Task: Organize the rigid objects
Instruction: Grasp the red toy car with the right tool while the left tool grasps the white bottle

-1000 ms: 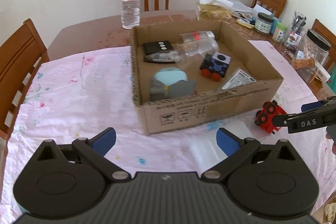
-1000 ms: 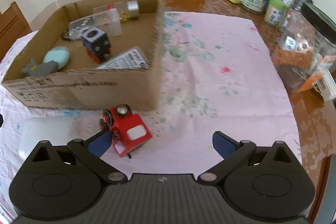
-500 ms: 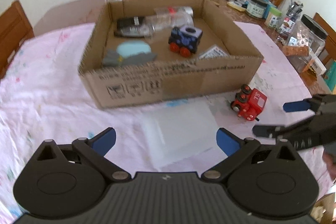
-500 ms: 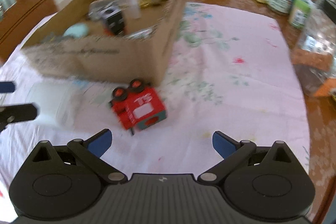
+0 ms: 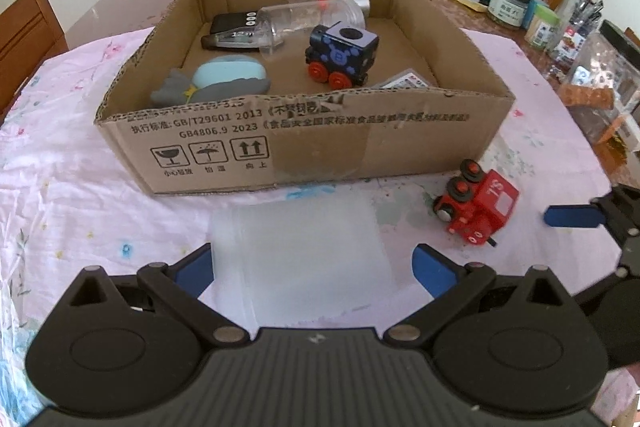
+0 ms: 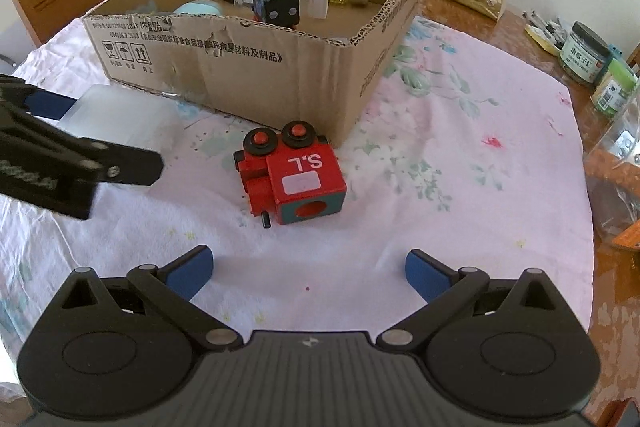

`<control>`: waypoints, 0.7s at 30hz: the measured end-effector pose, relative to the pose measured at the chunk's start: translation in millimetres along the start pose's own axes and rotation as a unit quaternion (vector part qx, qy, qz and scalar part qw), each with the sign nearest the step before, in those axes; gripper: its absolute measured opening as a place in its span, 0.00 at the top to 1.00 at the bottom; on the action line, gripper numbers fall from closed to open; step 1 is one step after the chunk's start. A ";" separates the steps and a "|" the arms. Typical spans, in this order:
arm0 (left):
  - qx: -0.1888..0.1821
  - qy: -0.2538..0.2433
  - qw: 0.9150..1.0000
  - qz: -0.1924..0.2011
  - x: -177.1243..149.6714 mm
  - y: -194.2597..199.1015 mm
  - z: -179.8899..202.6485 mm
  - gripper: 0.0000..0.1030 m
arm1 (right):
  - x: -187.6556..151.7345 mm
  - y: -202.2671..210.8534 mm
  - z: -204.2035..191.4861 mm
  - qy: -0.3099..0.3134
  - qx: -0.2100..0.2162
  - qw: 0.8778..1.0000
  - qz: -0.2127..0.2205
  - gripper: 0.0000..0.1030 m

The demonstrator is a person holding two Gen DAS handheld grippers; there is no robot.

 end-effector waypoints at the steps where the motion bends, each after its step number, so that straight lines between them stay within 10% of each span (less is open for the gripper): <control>1: 0.003 -0.001 1.000 -0.001 0.2 -1.7 -1.8 0.01 | -0.2 0.4 -0.5 -0.001 -0.001 1.000 0.001 0.00; 21: 0.010 -0.018 1.000 -0.015 -15.8 -12.7 -41.1 0.00 | 17.4 -10.6 -17.6 0.047 0.032 0.998 0.031 0.00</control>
Point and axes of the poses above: each gripper's, at about its wrist camera, not at the fingertips, and y roughly against the way its jaws point, z to its right, x to its top, the point moved 10 cm from there along -y, roughly the way its jaws point, and after that the axes turned 1 degree about -y, right-handed, at the moved point
